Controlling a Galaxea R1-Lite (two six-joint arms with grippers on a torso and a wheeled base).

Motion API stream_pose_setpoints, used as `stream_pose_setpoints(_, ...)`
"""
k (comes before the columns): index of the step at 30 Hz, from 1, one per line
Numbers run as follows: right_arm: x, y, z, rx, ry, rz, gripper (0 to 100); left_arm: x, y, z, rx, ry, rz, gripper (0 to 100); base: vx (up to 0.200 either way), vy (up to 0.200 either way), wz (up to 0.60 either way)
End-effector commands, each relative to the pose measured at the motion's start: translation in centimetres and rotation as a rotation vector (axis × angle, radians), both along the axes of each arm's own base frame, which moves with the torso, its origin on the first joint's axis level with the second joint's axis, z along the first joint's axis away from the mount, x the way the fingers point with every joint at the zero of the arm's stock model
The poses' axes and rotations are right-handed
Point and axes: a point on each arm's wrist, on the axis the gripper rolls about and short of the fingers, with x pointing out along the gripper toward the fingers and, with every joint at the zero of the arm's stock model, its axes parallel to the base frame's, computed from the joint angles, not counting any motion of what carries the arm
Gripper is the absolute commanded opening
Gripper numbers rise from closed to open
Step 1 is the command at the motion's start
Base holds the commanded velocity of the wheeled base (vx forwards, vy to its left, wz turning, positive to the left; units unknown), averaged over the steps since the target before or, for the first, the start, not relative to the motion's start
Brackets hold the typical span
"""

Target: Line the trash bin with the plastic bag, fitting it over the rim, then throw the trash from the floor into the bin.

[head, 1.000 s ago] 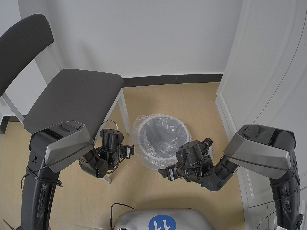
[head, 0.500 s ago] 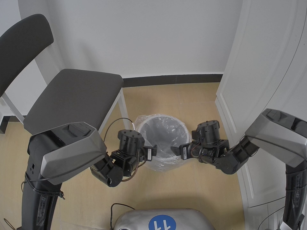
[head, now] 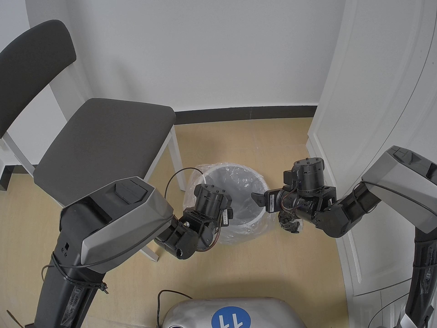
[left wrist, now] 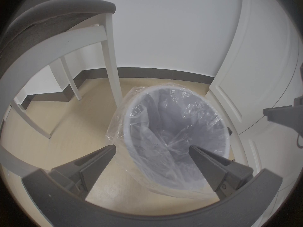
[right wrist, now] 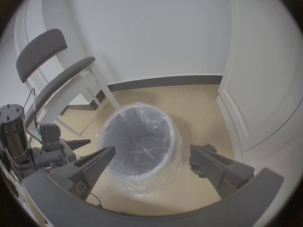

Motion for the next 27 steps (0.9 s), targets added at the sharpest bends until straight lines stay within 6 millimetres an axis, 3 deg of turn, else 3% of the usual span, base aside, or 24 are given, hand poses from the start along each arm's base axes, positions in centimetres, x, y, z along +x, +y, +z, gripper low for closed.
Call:
stream_pose_setpoints(1,0.1,-0.1,0.1,0.002,-0.002,-0.004,100,0.2,-0.1,-1.3,0.010,0.014,0.003,100,0.000,0.000,0.00)
stream_pose_setpoints(9,0.2,-0.4,0.1,0.002,-0.004,-0.010,100,0.5,-0.2,-1.8,0.012,0.017,0.012,100,0.000,0.000,0.00)
stream_pose_setpoints(10,0.2,-0.4,0.1,0.002,-0.004,-0.010,100,0.5,-0.2,-1.8,0.013,0.013,0.017,0,0.000,0.000,0.00)
stream_pose_setpoints(19,0.3,-0.4,0.3,0.005,-0.009,-0.012,100,0.5,0.5,-0.2,0.034,-0.016,0.063,0,0.000,0.000,0.00)
stream_pose_setpoints(27,0.3,-0.4,0.0,0.000,-0.003,-0.011,100,0.6,2.1,-0.7,0.088,0.007,0.077,0,0.000,0.000,0.00)
